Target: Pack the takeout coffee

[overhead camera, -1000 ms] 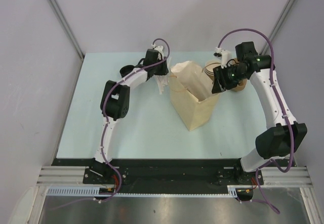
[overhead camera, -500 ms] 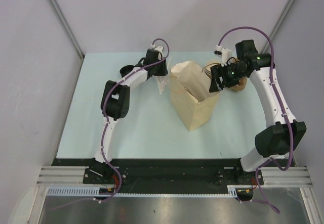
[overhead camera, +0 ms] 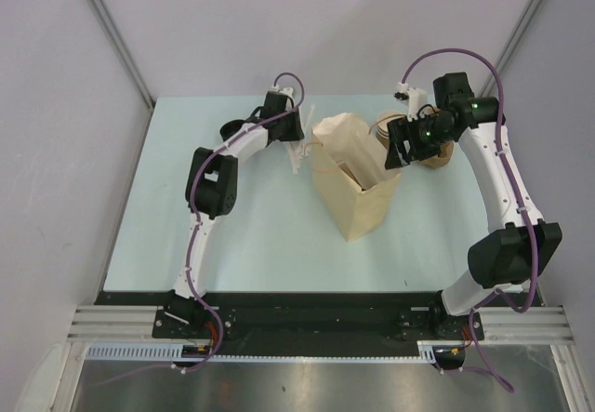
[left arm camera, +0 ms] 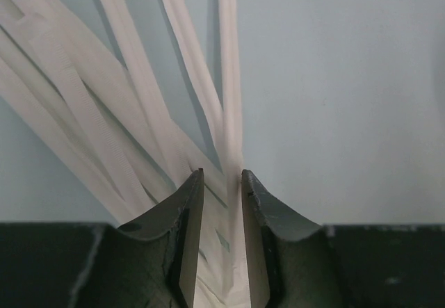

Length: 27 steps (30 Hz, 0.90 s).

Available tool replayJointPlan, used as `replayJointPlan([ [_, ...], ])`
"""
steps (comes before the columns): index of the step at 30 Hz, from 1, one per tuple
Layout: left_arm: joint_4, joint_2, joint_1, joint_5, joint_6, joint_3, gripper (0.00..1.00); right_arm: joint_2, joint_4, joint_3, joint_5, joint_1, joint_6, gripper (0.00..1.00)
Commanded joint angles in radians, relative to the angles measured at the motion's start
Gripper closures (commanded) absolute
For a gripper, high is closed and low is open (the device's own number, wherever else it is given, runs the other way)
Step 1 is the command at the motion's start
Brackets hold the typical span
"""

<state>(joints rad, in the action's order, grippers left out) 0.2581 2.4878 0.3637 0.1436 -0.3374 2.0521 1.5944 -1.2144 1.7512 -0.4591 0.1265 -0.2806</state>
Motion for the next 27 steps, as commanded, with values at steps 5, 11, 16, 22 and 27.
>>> replayJointPlan([
  [5,0.026,0.031,-0.014,0.062,-0.051,0.071,0.69,0.007,-0.007,0.053,0.017,-0.007,0.017,0.24],
  [11,0.023,0.029,-0.012,0.074,-0.087,0.014,0.74,0.018,-0.005,0.051,0.023,-0.008,0.014,0.24],
  [16,-0.011,0.008,-0.02,0.079,-0.094,0.002,0.83,0.027,-0.01,0.057,0.023,-0.008,0.012,0.24],
  [22,-0.052,-0.038,-0.026,0.103,-0.11,0.003,1.0,0.03,-0.01,0.071,0.017,-0.01,0.009,0.25],
  [27,-0.135,-0.113,-0.037,0.168,-0.147,-0.047,1.0,0.018,-0.008,0.085,0.013,-0.014,0.015,0.24],
])
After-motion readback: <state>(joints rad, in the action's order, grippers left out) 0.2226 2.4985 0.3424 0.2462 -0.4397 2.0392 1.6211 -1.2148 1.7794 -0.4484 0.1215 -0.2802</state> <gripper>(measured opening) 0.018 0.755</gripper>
